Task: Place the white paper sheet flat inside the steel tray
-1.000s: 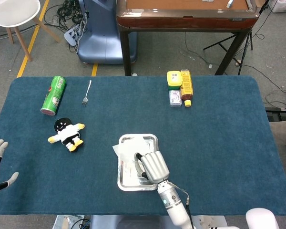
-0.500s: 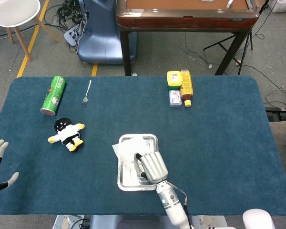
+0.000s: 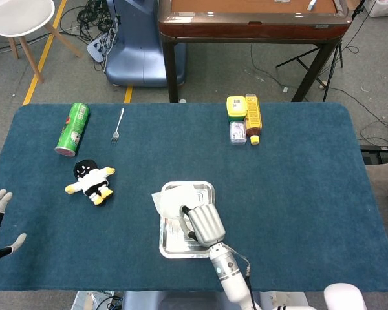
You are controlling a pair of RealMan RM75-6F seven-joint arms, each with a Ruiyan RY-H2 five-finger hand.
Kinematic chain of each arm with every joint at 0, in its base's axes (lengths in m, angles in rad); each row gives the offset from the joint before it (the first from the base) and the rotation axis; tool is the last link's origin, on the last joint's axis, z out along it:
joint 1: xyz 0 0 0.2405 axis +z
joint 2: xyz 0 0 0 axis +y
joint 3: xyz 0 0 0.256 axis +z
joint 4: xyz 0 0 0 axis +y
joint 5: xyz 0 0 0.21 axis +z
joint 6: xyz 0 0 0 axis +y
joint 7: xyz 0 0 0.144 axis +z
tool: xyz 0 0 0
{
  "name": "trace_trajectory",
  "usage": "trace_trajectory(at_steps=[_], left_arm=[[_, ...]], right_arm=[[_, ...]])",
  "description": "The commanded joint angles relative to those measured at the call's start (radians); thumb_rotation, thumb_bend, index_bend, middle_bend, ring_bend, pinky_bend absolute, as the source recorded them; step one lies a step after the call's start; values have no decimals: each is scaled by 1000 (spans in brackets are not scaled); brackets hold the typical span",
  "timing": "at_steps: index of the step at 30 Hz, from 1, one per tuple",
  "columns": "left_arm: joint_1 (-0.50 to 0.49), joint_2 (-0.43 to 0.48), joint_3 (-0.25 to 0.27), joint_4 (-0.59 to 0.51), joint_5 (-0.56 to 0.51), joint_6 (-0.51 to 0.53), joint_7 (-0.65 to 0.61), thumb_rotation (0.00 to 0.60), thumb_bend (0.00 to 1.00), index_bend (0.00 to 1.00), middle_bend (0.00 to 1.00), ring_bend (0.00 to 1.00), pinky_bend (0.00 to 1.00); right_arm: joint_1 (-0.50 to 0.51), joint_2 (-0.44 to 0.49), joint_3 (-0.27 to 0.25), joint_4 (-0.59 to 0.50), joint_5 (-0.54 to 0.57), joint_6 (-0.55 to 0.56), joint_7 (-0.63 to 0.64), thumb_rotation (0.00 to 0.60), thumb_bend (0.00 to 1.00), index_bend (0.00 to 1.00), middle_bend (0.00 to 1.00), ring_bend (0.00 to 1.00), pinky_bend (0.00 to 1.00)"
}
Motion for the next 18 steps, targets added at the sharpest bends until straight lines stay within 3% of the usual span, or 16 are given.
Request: trace_trajectory(at_steps=[1, 9, 18], left_arm=[[1, 0, 1, 0, 1, 1, -1, 600, 222, 0, 0, 0, 213], [-1, -1, 2, 0, 1, -3, 2, 600, 222, 0, 0, 0, 214], [-1, -2, 2, 0, 1, -4, 4, 600, 222, 0, 0, 0, 214]], right_arm=[[1, 0, 2, 2, 2, -3, 2, 600, 369, 615, 1000, 1000, 1000], [3, 12, 1, -10, -2, -9, 8, 600, 16, 474, 1000, 1000, 1000], [1, 38, -9, -42, -5, -16, 0, 600, 0, 393, 1000, 1000, 1000]])
